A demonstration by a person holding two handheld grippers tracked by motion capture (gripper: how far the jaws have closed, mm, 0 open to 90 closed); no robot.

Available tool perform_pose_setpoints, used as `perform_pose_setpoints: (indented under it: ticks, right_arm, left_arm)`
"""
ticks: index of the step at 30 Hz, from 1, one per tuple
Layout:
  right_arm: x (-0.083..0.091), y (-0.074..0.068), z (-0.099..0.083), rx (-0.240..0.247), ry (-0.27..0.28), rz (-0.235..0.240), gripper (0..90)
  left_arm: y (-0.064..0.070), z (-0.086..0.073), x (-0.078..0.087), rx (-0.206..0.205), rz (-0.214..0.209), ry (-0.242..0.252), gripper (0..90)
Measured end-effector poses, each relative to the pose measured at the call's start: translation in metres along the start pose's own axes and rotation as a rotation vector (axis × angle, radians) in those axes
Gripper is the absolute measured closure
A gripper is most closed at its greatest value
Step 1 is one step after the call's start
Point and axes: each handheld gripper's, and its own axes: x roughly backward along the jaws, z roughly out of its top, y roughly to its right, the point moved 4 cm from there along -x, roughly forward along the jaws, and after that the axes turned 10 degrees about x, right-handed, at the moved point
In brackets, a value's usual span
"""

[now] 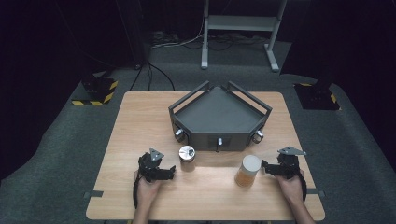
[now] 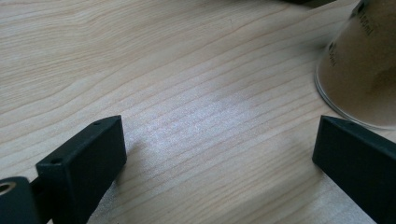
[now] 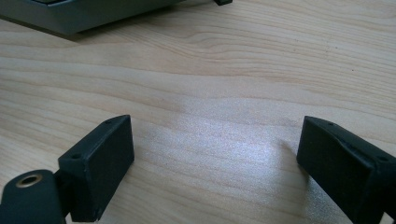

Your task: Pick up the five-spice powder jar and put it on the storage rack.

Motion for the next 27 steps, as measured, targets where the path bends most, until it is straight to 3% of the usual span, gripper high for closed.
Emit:
perform_pose_setpoints:
  ticks: [27]
  right_arm:
    - [-0.0014, 0.0003, 0.002, 0.0, -0.014, 0.002, 5.0]
  left_arm:
    - [0.0012, 0.0007, -0.0002, 0.006, 0.006, -0.003, 2.6]
